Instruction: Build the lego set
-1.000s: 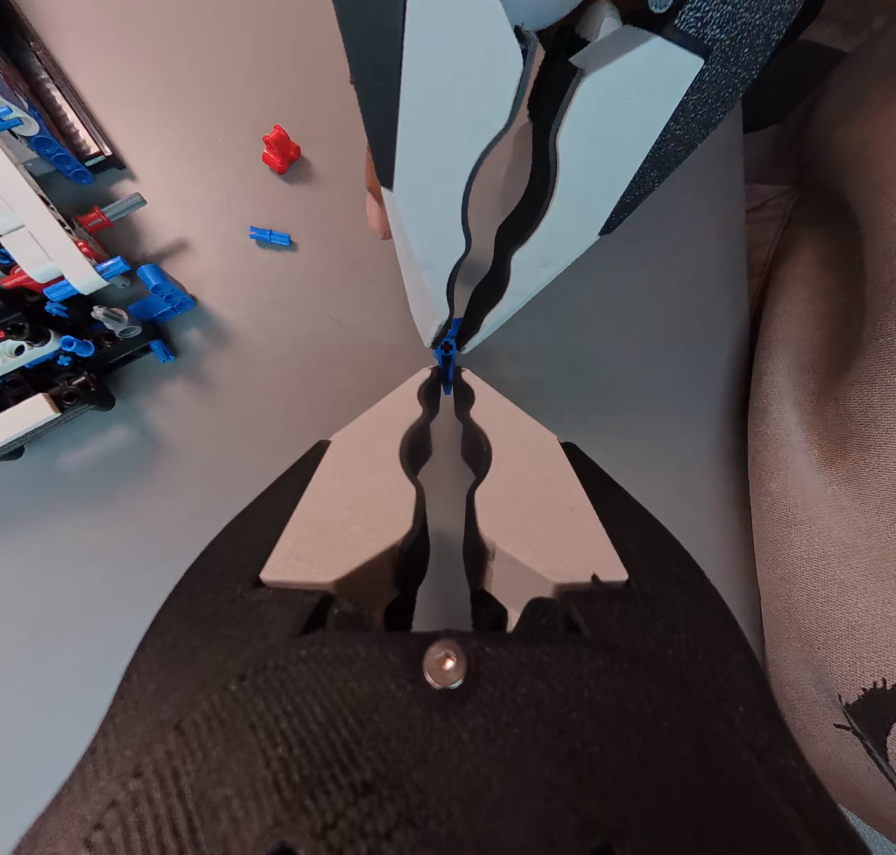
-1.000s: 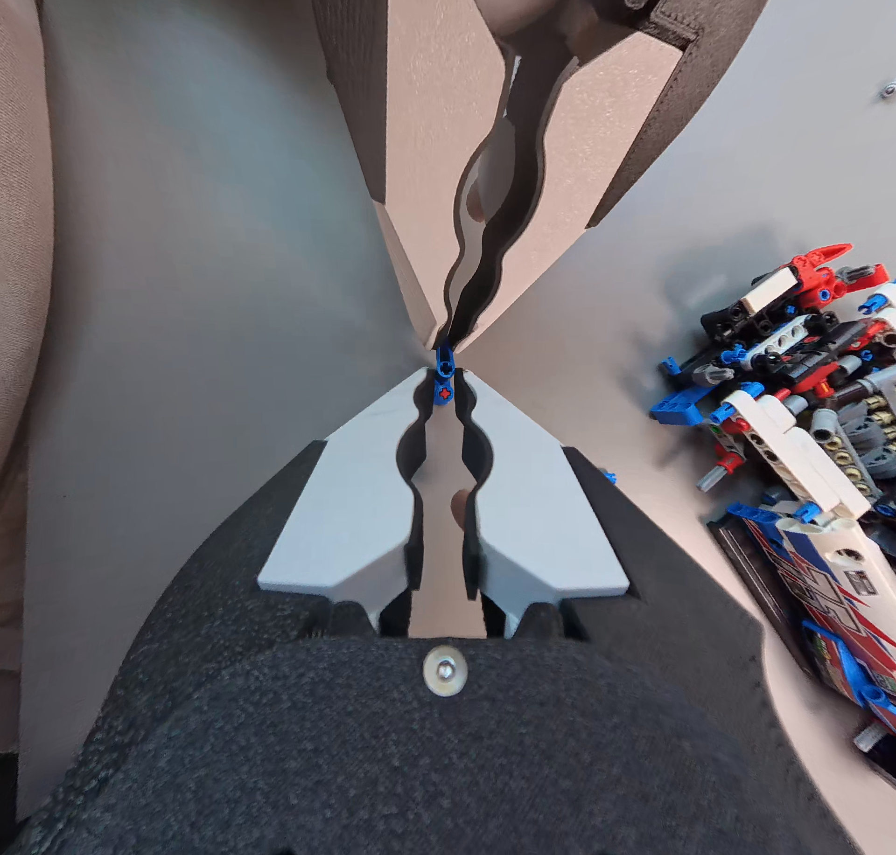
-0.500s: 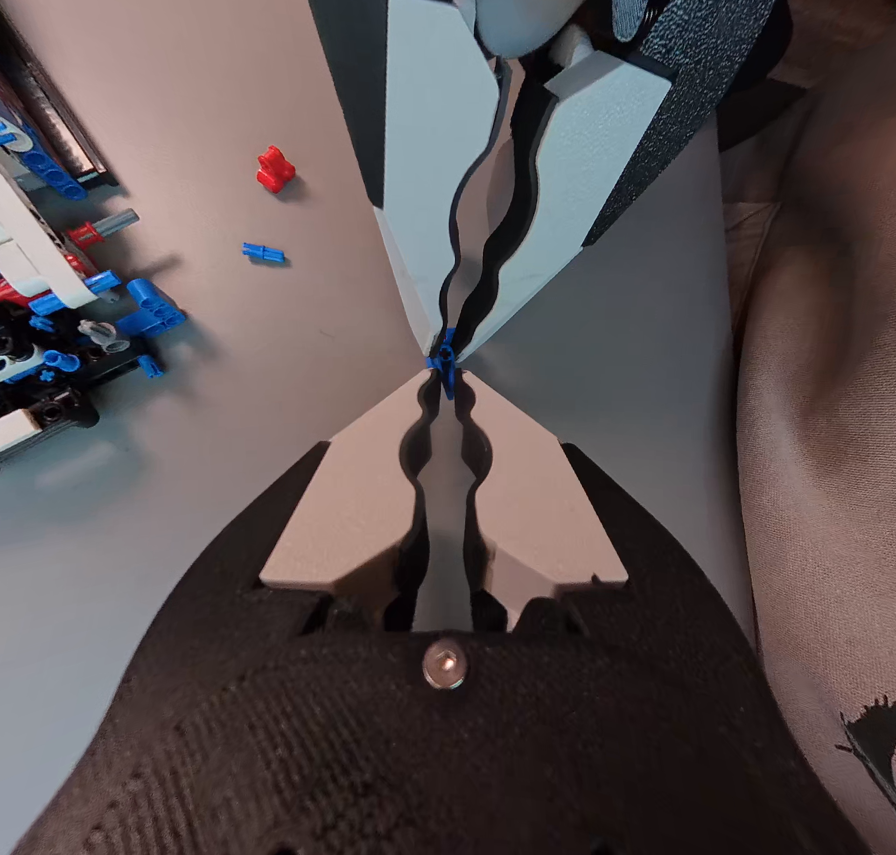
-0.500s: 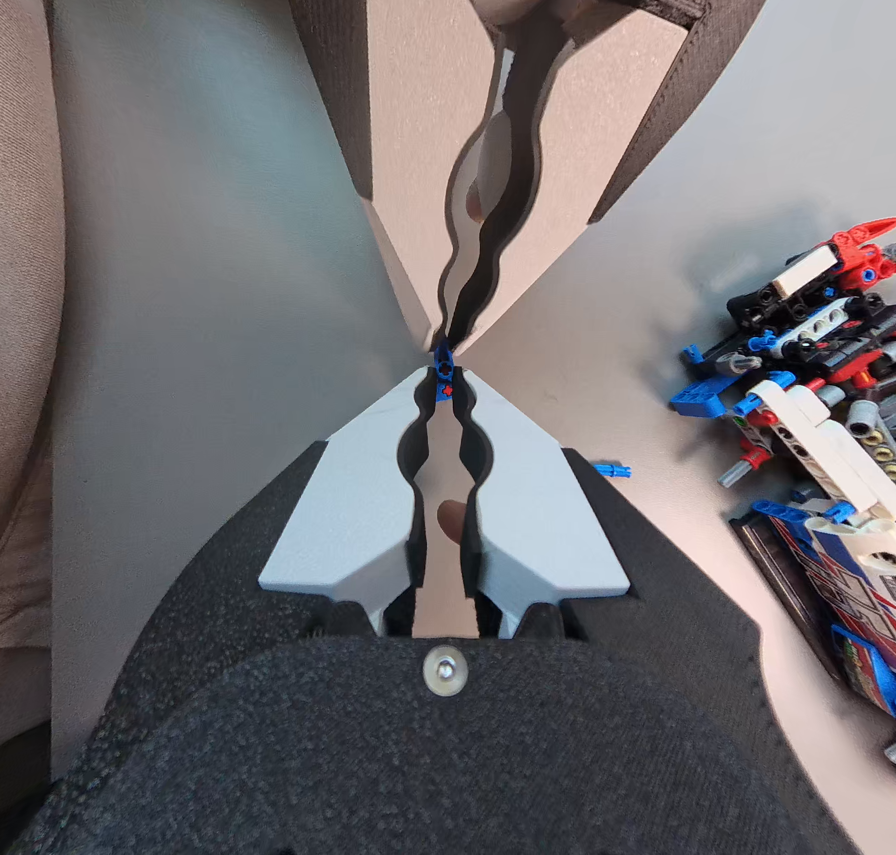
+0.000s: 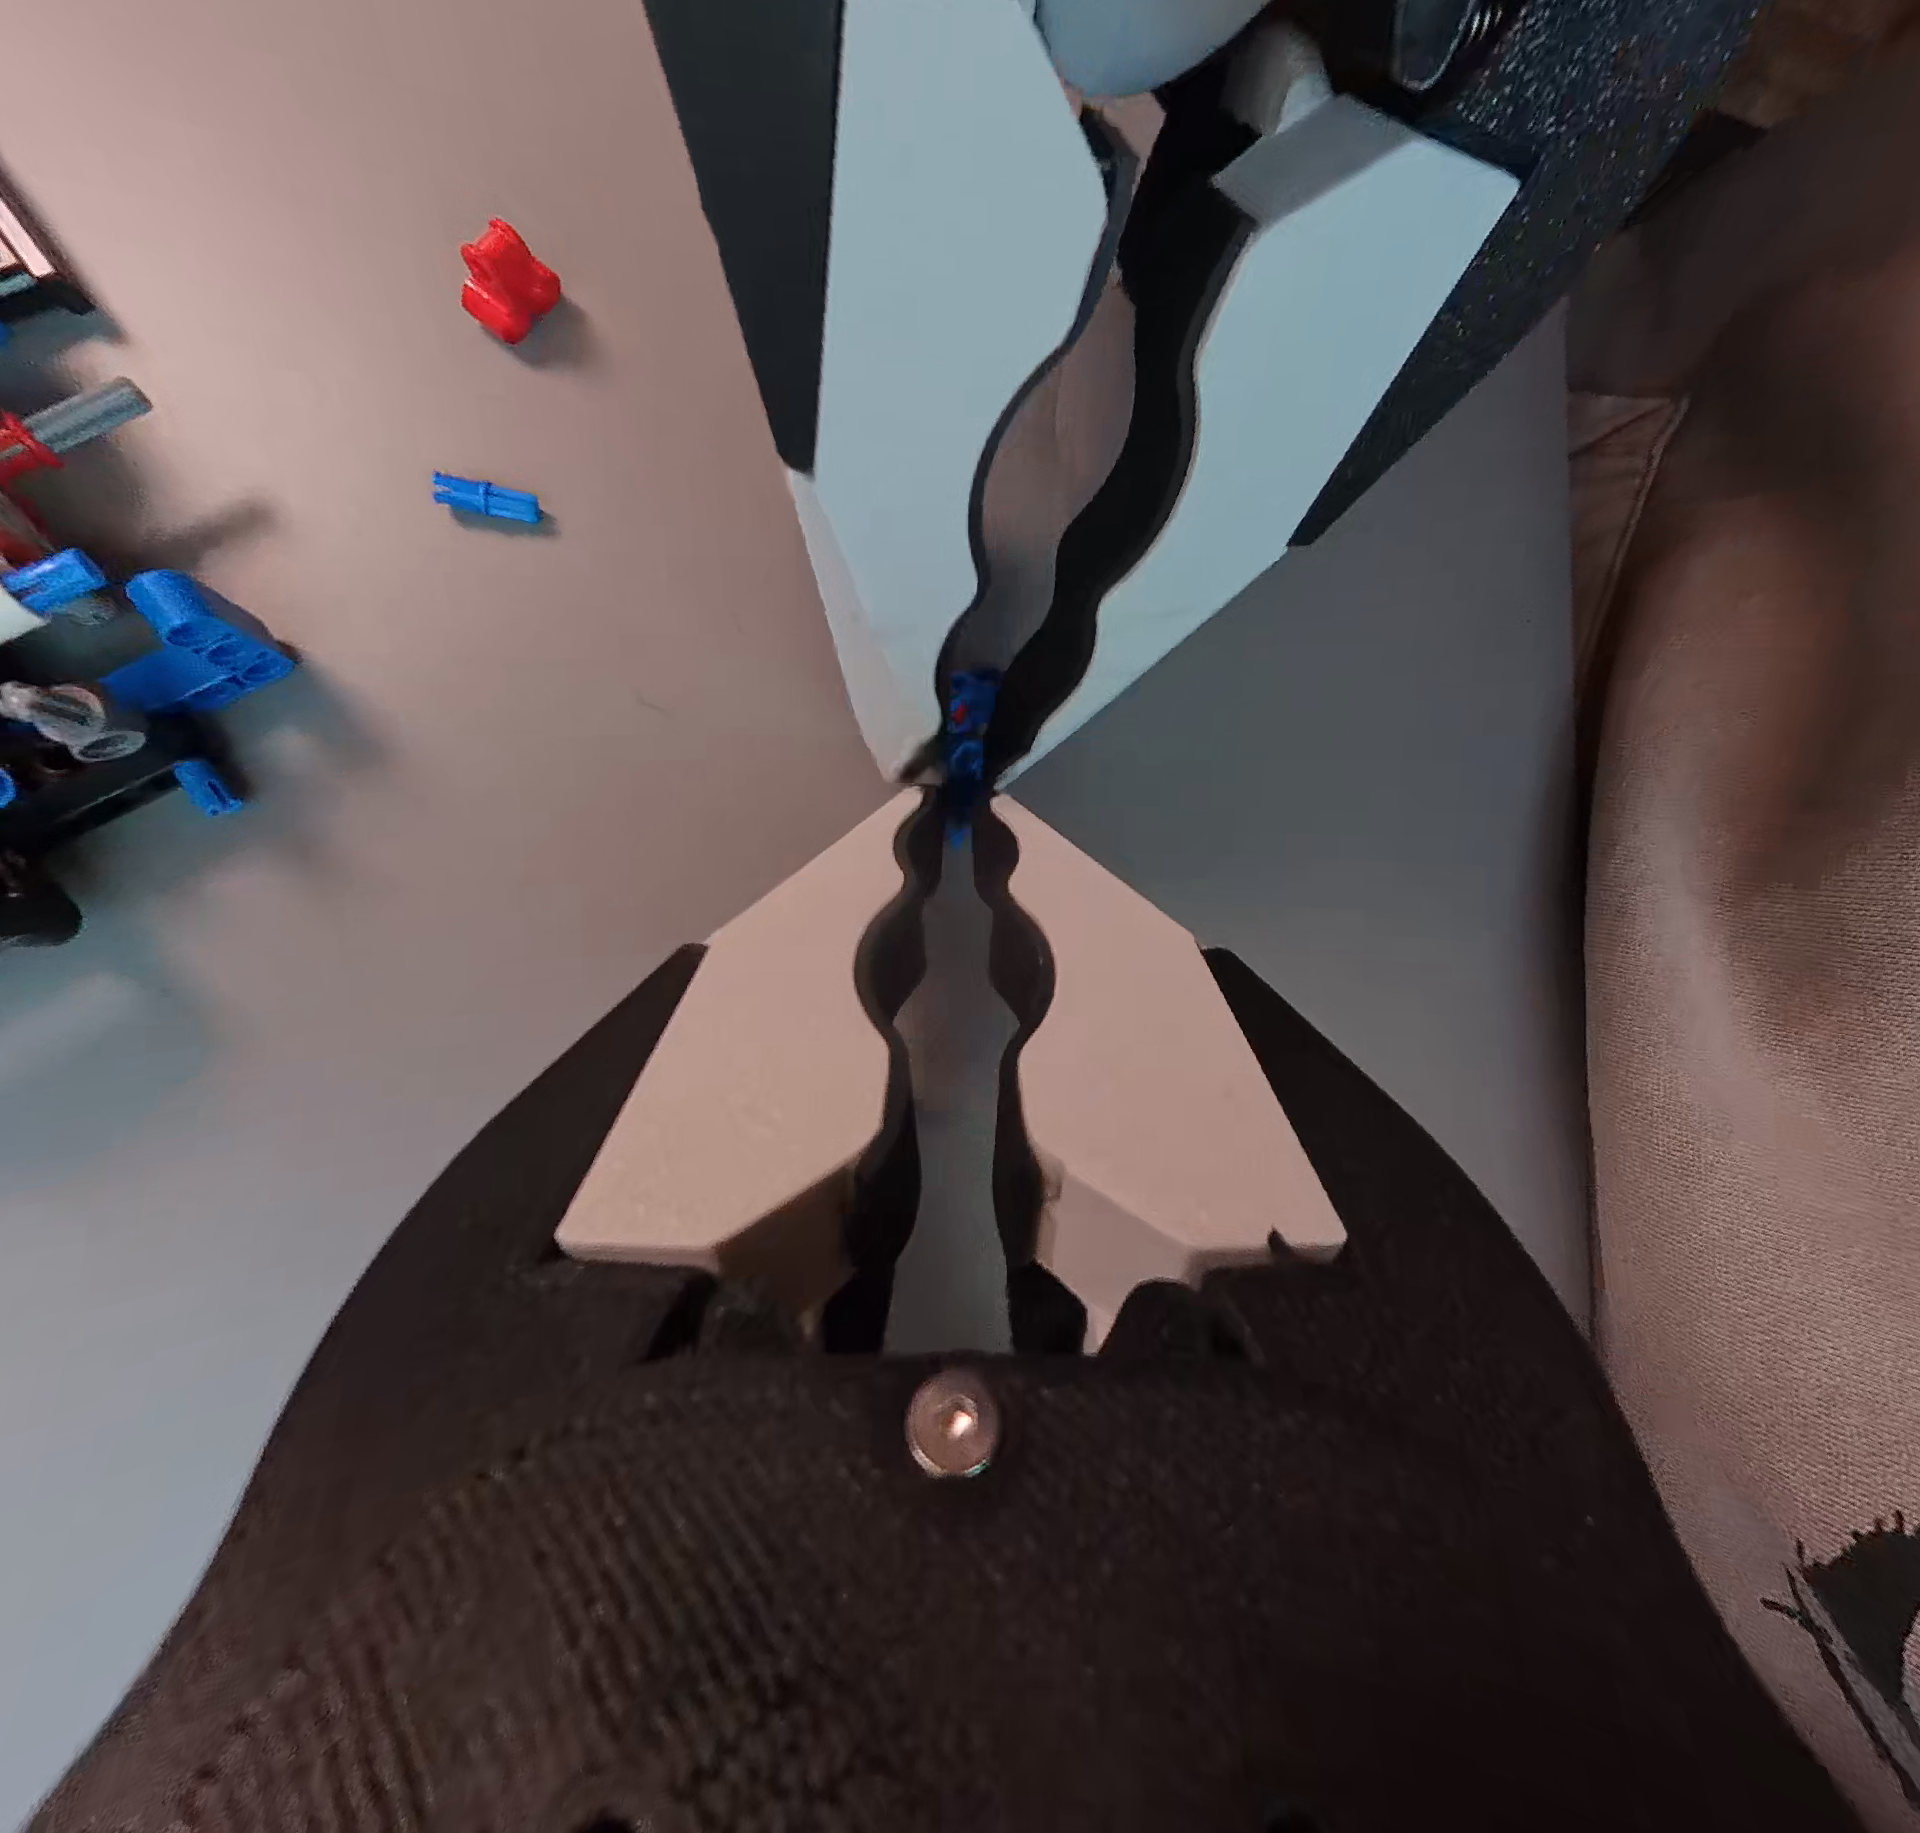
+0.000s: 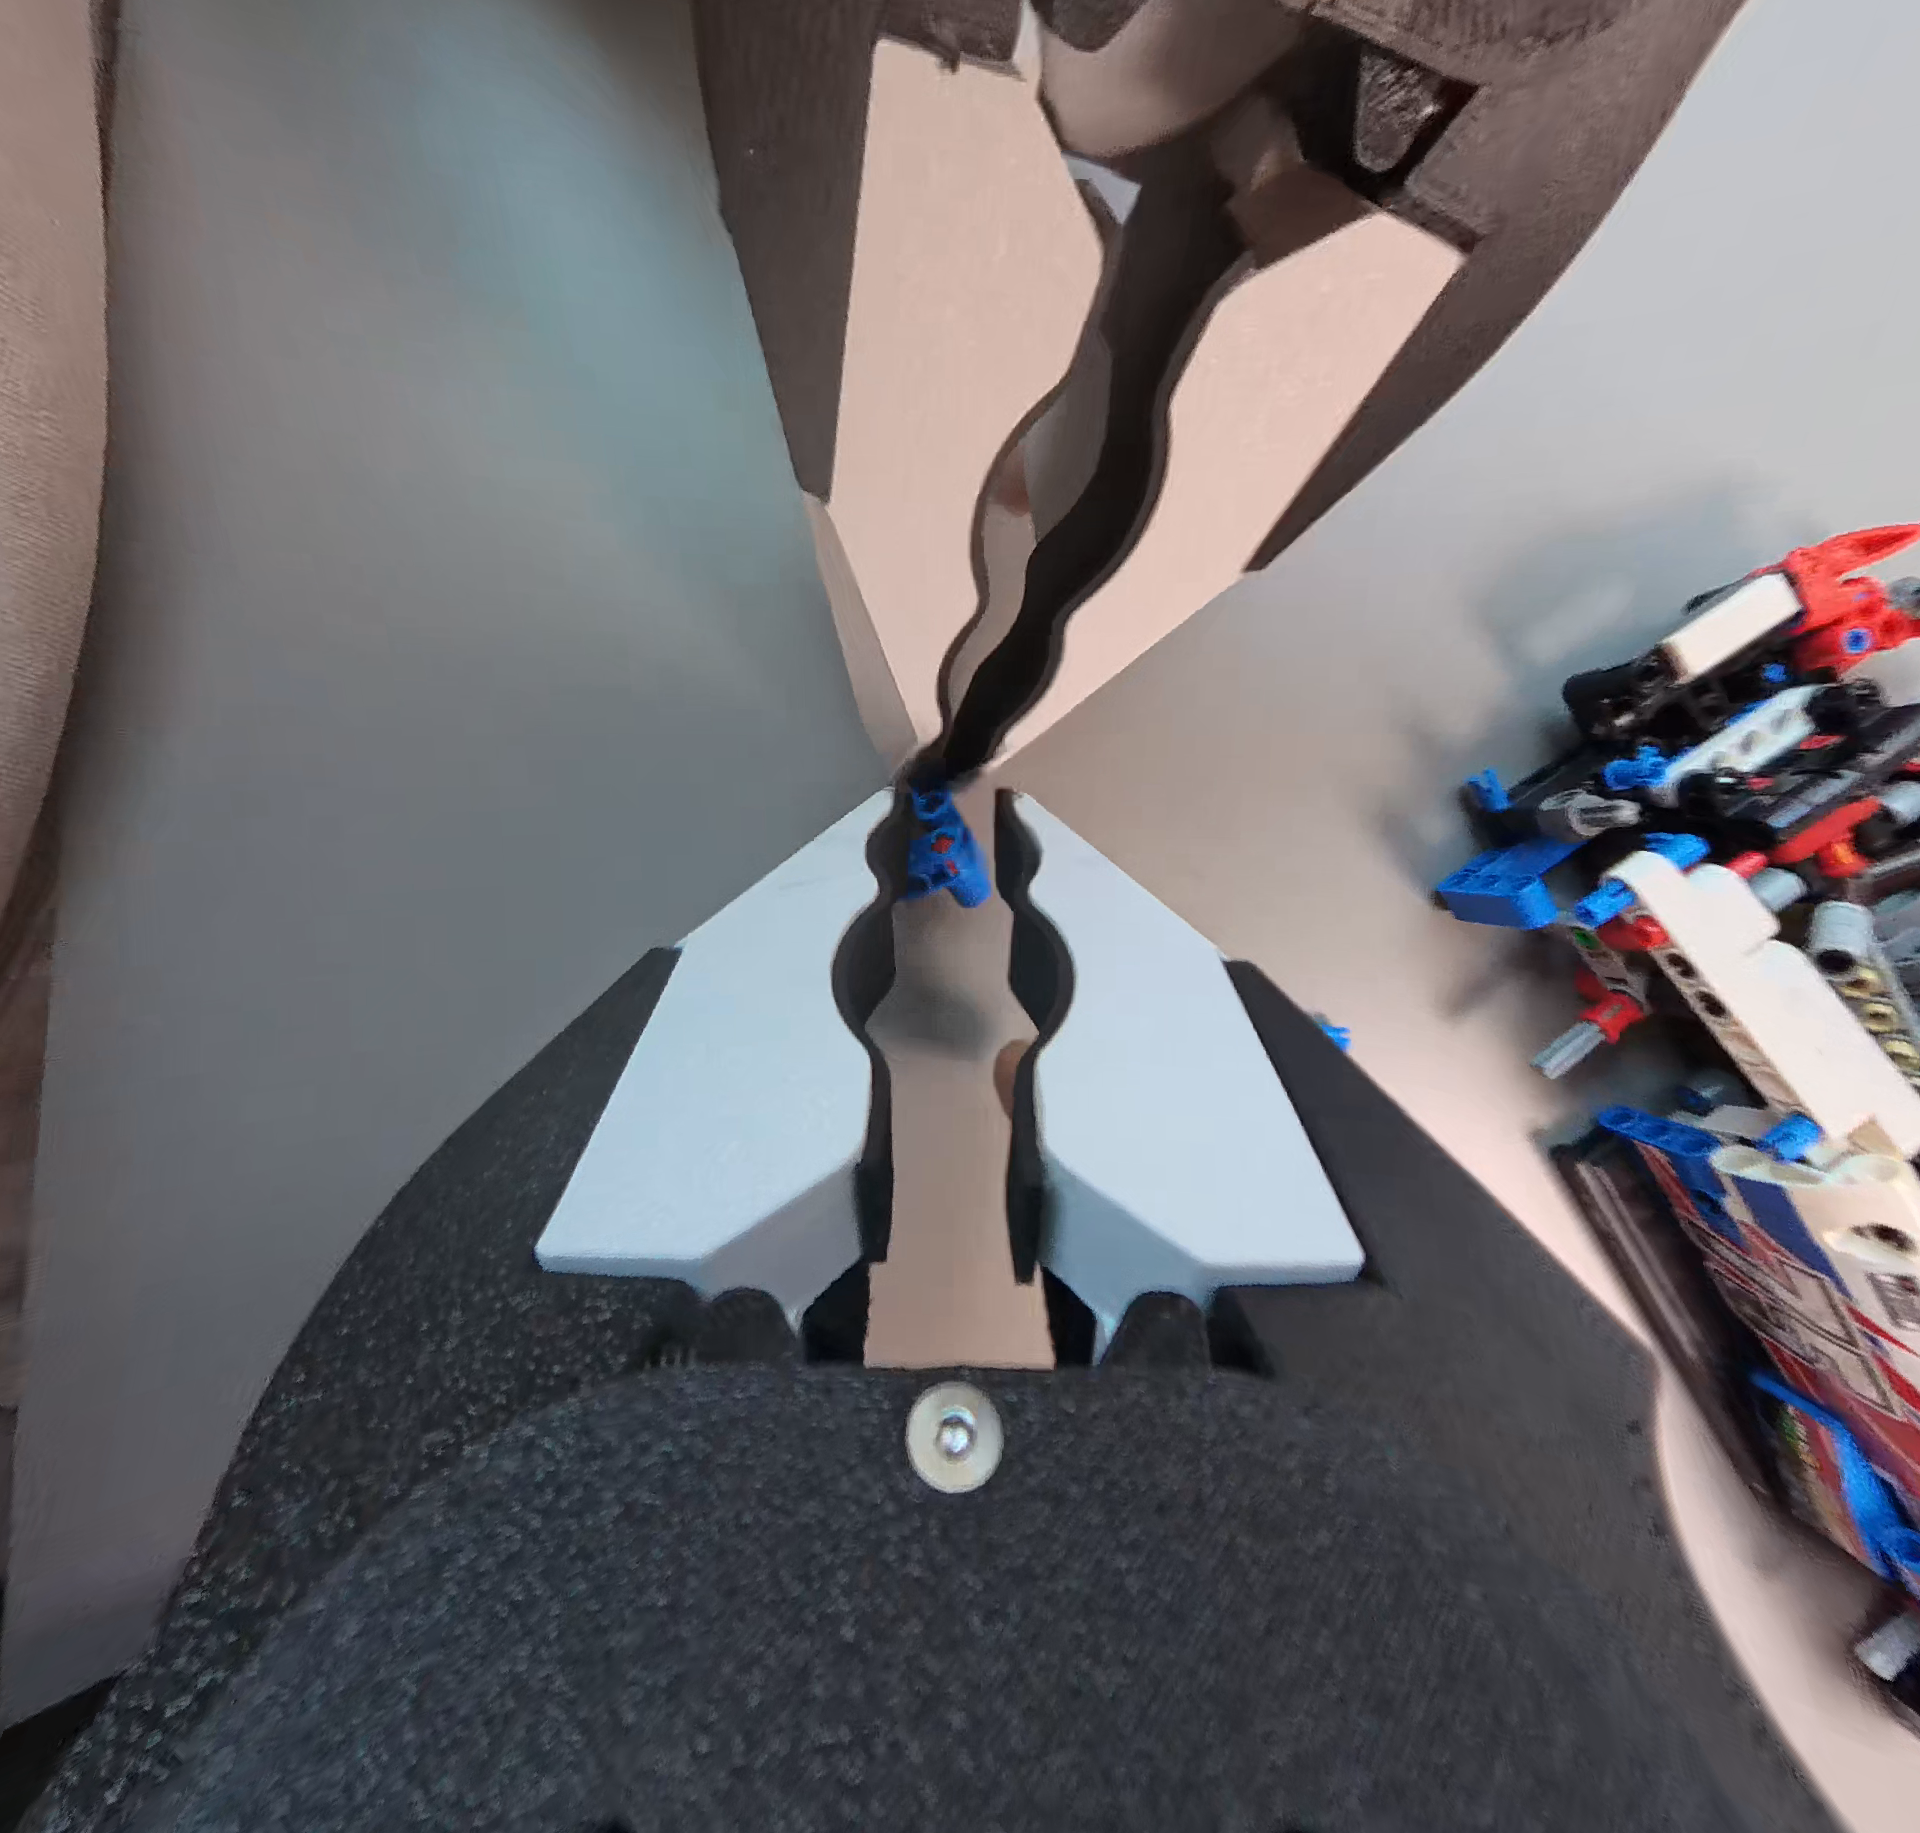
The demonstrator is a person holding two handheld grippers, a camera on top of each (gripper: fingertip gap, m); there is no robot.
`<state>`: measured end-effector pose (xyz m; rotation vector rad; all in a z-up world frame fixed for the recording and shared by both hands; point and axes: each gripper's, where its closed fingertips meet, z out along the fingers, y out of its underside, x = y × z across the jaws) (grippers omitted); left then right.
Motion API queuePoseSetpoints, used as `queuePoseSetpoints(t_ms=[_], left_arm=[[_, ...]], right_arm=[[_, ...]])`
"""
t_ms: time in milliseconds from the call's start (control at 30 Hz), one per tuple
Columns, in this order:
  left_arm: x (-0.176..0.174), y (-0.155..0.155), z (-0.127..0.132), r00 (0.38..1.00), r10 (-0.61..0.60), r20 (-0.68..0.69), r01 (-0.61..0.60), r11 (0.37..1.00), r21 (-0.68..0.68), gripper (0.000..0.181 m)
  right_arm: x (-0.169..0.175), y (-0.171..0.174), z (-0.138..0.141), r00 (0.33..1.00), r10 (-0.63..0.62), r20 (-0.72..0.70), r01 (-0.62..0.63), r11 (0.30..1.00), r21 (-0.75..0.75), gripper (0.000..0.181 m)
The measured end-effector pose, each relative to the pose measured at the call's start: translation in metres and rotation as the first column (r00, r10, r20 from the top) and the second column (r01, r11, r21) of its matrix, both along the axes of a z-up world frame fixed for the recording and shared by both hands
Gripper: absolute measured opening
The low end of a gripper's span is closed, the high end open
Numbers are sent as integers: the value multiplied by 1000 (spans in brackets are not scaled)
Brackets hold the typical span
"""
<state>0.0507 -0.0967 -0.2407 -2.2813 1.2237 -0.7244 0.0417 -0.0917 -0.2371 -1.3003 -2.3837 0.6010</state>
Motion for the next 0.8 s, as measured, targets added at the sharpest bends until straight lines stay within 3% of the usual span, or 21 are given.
queuePoseSetpoints(t_ms=[133,267,367,500,667,800], left_arm=[[0,-2,1,1000,2,16,-2,1000,-16,3],[1,-2,2,999,11,35,-10,1000,-30,3],[0,1,7,998,37,48,-37,999,15,3],[-8,11,17,998,69,0,-67,964,256,3],[-15,23,29,991,121,-64,-72,861,503,4],[-17,29,37,983,140,-120,-36,786,618,3]], right_arm=[[2,0,21,998,21,-55,-21,1000,2,17],[8,1,16,998,55,-43,-52,996,78,17],[8,4,11,999,-44,-32,45,999,24,19],[3,14,19,959,-269,-89,245,945,-218,44],[-11,20,38,870,-455,-189,324,817,-477,37],[-15,27,38,853,-455,-255,318,841,-439,17]])
